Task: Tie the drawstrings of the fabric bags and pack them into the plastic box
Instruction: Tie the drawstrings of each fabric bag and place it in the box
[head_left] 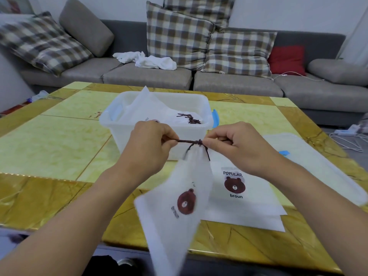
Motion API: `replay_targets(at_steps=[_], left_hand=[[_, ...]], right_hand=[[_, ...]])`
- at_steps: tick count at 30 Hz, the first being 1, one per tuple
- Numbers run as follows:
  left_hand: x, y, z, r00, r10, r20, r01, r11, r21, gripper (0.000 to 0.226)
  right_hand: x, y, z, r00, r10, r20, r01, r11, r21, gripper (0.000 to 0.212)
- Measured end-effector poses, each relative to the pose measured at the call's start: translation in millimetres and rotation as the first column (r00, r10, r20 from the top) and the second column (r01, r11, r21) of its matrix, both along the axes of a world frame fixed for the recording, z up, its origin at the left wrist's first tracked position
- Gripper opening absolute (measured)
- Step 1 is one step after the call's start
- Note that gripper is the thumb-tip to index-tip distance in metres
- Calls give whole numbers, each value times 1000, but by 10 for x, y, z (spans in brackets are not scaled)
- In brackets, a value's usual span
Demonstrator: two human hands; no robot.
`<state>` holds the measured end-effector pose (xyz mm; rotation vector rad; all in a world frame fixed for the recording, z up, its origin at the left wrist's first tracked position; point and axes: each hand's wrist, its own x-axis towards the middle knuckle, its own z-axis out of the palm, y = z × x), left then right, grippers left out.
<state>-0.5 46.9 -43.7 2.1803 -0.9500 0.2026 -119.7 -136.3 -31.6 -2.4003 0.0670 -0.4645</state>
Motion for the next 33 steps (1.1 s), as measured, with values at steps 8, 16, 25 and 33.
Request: replay_targets(at_steps=[8,16,25,33], left_hand=[[55,-22,-17,997,-1,71,-2,999,35,7],[-173,-89,7,900,-267,-346,150,932,-331,7],[160,300,225,990,128,58,-57,741,-669,40],[606,235,-144,958,150,245,-177,980,90,68]], right_hand=[[-54,-47,102,995,-24,-92,38,988,153,39],[137,13,-64,954,-156,-258,193,973,124,32],[614,-10,541,954,-248,166,-104,246,964,14],[1527,-79,214,864,-433,-259,504,766,400,32]])
